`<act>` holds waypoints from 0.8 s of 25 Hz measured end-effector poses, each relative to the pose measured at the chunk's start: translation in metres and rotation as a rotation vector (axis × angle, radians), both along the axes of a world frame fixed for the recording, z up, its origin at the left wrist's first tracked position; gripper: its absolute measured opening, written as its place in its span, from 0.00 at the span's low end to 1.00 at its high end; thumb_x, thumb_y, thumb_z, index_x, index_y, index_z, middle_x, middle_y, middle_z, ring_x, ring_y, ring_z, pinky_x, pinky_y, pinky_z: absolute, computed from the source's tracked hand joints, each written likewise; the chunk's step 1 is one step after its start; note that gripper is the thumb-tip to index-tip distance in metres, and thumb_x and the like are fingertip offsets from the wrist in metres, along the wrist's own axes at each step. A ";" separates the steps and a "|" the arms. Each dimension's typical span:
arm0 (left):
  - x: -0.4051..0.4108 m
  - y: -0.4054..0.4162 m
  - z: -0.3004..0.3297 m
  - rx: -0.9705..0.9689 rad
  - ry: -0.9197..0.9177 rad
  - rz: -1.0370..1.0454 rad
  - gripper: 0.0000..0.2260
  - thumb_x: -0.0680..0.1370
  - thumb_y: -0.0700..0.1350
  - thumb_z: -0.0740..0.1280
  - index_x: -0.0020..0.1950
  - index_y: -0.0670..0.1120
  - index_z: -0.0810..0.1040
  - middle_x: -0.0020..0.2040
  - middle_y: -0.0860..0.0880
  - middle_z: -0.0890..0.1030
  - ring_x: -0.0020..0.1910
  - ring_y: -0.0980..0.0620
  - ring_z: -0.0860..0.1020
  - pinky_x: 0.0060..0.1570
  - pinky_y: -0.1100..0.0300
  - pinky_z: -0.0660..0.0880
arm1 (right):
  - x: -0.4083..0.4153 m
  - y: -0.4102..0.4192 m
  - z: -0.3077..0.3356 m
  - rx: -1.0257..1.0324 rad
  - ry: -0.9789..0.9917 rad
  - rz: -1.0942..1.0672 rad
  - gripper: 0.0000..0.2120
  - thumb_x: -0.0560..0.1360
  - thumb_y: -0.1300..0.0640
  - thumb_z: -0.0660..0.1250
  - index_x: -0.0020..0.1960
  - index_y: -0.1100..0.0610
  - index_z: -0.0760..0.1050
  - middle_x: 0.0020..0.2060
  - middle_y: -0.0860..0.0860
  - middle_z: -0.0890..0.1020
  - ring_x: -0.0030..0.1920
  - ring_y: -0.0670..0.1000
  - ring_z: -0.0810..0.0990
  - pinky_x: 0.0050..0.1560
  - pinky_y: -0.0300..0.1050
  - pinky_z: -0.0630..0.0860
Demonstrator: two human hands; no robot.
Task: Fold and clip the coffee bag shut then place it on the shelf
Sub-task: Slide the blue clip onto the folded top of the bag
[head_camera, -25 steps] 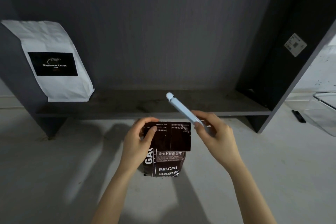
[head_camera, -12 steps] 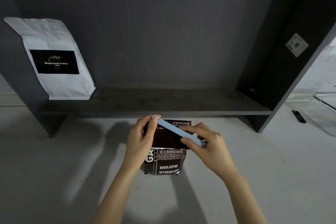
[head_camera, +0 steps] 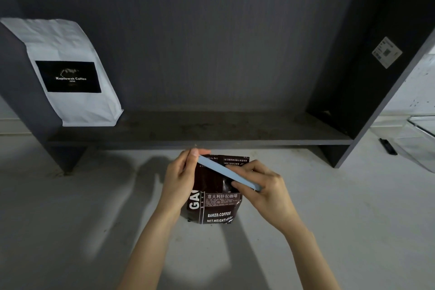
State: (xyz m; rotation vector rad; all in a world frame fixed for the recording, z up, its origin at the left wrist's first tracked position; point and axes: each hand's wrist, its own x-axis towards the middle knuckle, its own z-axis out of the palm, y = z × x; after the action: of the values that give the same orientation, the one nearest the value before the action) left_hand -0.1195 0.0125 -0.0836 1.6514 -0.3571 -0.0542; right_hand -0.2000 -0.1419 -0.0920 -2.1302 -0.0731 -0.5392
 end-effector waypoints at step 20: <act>0.008 -0.001 0.001 0.009 0.045 -0.016 0.16 0.79 0.50 0.53 0.41 0.58 0.80 0.45 0.59 0.81 0.49 0.62 0.77 0.49 0.69 0.72 | -0.004 0.004 0.005 0.141 0.104 0.039 0.16 0.69 0.60 0.70 0.49 0.40 0.77 0.41 0.43 0.79 0.31 0.42 0.76 0.34 0.32 0.71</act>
State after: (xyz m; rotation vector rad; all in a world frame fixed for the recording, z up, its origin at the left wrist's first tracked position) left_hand -0.1116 0.0118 -0.0828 1.6536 -0.3361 -0.1046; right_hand -0.2040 -0.1376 -0.0874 -2.0112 -0.0181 -0.3984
